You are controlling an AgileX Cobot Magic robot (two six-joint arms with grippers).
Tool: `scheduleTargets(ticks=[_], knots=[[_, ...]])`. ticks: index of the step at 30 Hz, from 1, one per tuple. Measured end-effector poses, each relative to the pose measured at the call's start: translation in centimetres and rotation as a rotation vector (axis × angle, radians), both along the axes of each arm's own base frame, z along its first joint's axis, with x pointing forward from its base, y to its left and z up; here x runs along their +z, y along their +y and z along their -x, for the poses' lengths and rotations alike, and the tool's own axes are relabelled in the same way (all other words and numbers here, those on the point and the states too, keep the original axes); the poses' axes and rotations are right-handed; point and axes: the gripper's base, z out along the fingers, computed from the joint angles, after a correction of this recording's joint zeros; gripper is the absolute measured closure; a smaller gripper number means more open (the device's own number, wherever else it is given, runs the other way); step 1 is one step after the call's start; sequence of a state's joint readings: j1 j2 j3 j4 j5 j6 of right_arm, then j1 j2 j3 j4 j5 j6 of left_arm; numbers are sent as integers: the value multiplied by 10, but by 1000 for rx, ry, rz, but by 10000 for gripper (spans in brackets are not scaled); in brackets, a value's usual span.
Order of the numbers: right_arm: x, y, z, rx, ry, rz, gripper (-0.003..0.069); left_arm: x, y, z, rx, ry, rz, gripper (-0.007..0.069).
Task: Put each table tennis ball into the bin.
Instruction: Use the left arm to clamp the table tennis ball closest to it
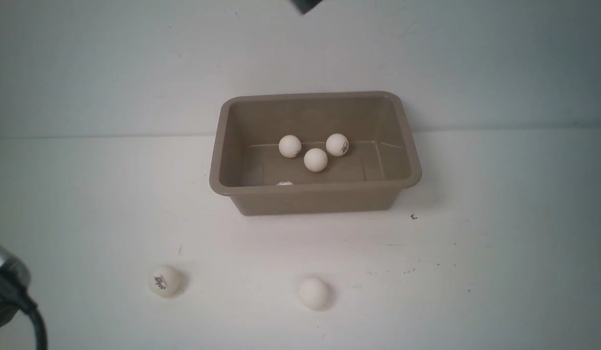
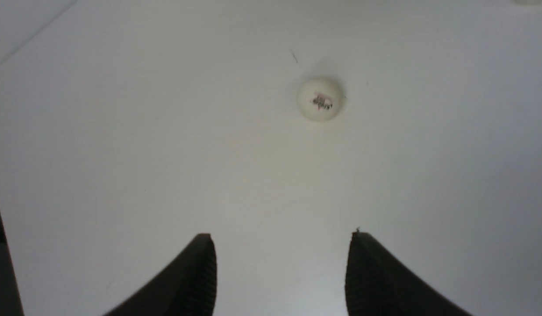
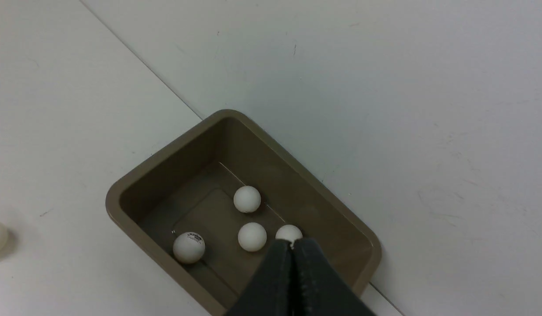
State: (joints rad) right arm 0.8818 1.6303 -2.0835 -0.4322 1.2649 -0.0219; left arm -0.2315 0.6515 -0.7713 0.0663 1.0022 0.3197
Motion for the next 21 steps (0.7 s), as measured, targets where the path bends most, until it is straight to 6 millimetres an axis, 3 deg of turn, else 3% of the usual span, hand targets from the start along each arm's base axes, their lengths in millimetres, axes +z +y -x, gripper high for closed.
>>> scheduleTargets(ticks=[2,3,6,9,15,21], knots=[[-1,-5,4,-3,3,7,673,-3,-1,-3,8,-13,10,262],[-4,-20,14,-21,7,25,673,-9,-1,-9,31,-15,24,262],[-10,-38,26,-58,15,39,673,-14,-1,-15,53,-2,23,262],[-27,-62,42,-102,43,64,673,-19,-2,-24,80,34,14,262],[-77,-126,95,-177,130,11,673,-36,1,-59,219,88,-16,262],[-117,-174,141,-215,183,-152,673,-62,30,-97,480,143,64,262]])
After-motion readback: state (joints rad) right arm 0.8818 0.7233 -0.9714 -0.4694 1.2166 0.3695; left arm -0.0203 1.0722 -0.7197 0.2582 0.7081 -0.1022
